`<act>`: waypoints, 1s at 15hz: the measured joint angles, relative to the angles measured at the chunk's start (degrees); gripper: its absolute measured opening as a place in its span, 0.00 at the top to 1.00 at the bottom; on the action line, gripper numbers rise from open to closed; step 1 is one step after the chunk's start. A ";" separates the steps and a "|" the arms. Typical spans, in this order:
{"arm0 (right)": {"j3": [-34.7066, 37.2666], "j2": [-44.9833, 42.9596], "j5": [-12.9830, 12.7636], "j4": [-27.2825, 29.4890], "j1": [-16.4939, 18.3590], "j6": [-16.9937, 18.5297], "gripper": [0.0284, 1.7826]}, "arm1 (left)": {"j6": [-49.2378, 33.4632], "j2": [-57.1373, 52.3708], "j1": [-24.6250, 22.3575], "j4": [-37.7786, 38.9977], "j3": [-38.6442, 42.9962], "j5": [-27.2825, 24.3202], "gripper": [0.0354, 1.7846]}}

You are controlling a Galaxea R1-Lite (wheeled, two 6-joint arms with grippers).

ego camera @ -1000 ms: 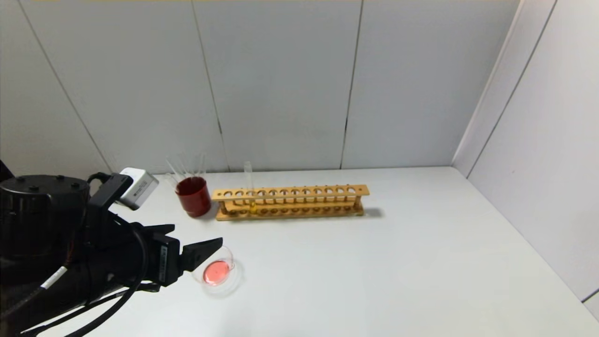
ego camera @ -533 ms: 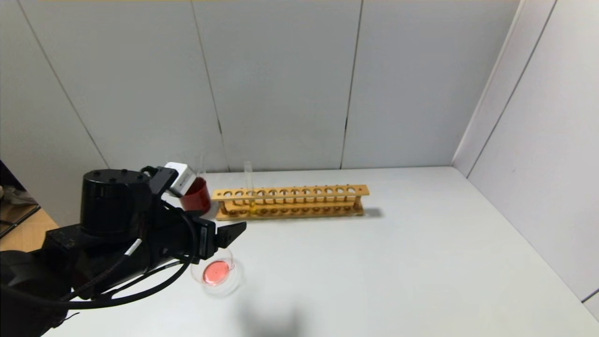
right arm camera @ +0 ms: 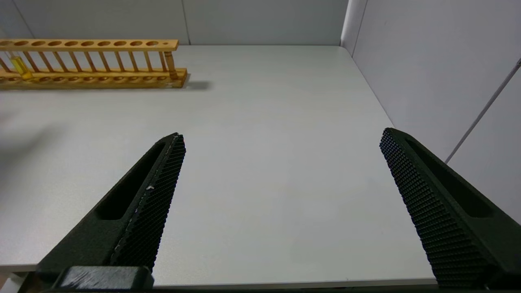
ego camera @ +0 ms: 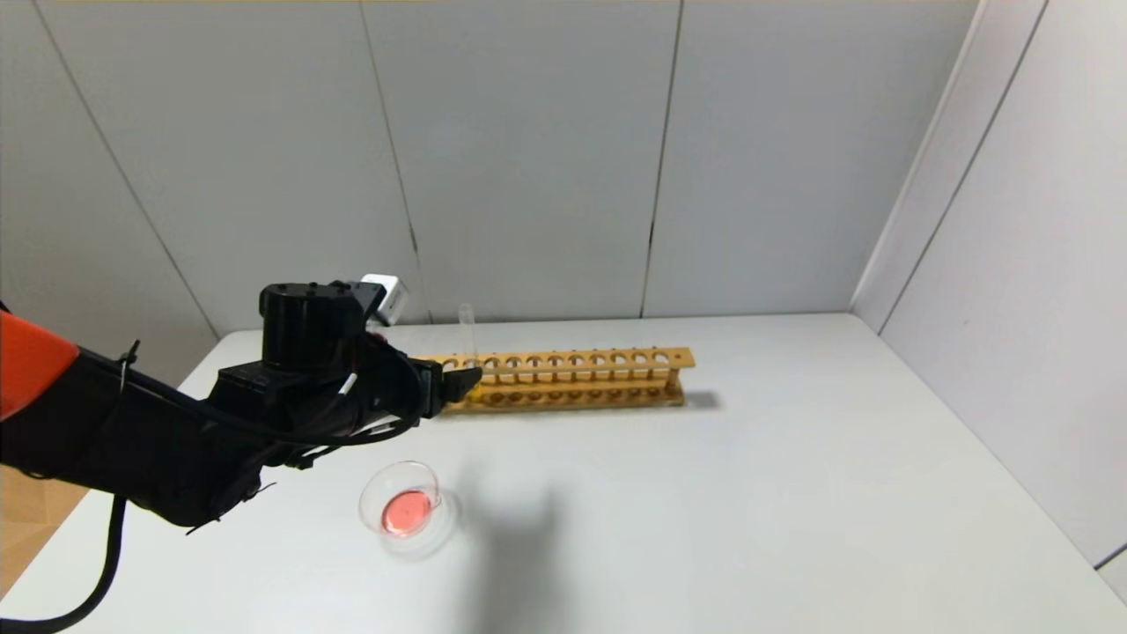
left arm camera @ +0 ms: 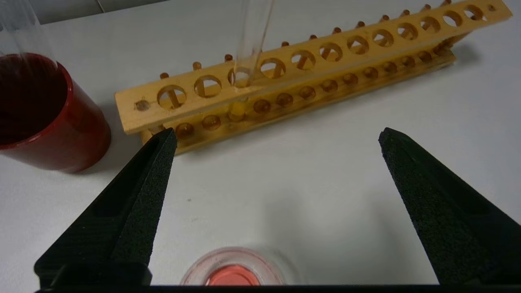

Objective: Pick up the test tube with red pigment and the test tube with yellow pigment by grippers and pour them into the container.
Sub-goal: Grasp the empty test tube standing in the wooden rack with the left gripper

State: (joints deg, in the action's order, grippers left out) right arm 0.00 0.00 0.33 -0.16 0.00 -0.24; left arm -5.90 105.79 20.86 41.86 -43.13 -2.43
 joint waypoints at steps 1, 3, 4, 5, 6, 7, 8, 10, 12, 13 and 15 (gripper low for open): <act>0.00 0.00 0.00 0.00 0.00 0.00 0.02 | 0.00 1.46 -0.41 -0.09 -1.66 -0.02 0.02; 0.00 0.00 -0.02 0.02 0.00 0.02 0.02 | 0.00 4.35 -0.83 -0.50 -4.99 -0.05 0.02; 0.00 0.00 -0.02 0.00 0.00 0.00 0.02 | 0.12 5.57 -0.91 -0.90 -6.60 -0.10 0.02; 0.00 0.00 -0.02 0.02 0.00 0.00 0.02 | 0.21 6.72 -0.96 -1.38 -7.97 -0.11 0.02; 0.00 0.00 0.00 0.00 0.00 0.00 0.02 | 0.23 7.61 -0.99 -1.46 -9.29 -0.13 0.02; 0.00 0.00 -0.02 0.00 0.00 0.02 0.02 | 0.23 8.46 -1.01 -1.57 -10.48 -0.13 0.02; 0.00 0.00 -0.02 0.00 0.00 0.00 0.02 | 0.26 9.34 -1.01 -1.60 -11.64 -0.11 0.02; 0.00 0.00 -0.02 0.00 0.00 0.02 0.02 | 0.28 11.04 -0.99 -1.62 -13.62 -0.13 0.02; 0.00 0.00 0.00 0.00 0.00 0.02 0.02 | 0.23 12.79 -0.99 -1.54 -15.17 -0.11 0.02; 0.00 0.00 -0.02 0.00 0.00 0.00 0.02 | 0.26 13.47 -1.01 -1.55 -15.71 -0.07 0.02; 0.00 0.00 -0.02 0.00 0.00 0.00 0.02 | 0.26 14.71 -1.16 -1.54 -17.09 -0.02 0.02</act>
State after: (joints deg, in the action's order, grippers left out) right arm 0.00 0.00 0.30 -0.16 0.00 -0.24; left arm -5.64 120.50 19.70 40.33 -60.22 -2.45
